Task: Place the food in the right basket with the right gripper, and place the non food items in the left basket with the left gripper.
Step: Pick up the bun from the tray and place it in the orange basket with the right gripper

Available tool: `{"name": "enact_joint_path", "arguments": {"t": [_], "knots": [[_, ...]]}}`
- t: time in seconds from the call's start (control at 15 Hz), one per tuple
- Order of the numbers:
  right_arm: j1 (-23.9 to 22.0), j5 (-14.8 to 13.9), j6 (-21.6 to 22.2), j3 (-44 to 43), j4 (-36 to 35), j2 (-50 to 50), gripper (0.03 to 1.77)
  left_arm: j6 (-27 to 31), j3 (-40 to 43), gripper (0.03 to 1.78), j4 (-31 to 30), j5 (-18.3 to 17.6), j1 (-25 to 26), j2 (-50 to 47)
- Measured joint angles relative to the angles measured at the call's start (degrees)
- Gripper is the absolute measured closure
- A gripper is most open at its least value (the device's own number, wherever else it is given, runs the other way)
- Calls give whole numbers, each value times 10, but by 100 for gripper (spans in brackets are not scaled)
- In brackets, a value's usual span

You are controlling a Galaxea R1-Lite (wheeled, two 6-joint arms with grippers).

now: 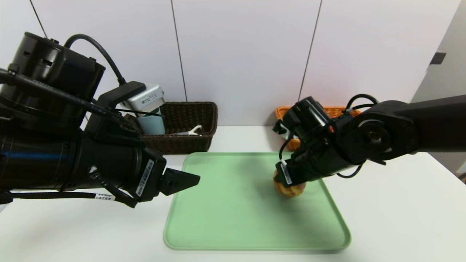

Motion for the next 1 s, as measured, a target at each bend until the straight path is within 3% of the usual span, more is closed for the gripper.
{"name": "enact_joint_path", "arguments": {"t": [0.47, 1.0], "knots": [[-10, -6, -20, -68, -1, -92, 101, -1, 3, 12, 0, 0, 0, -3], [-113, -9, -51, -181, -1, -79, 101, -1, 4, 12, -16, 0, 1, -2]]}}
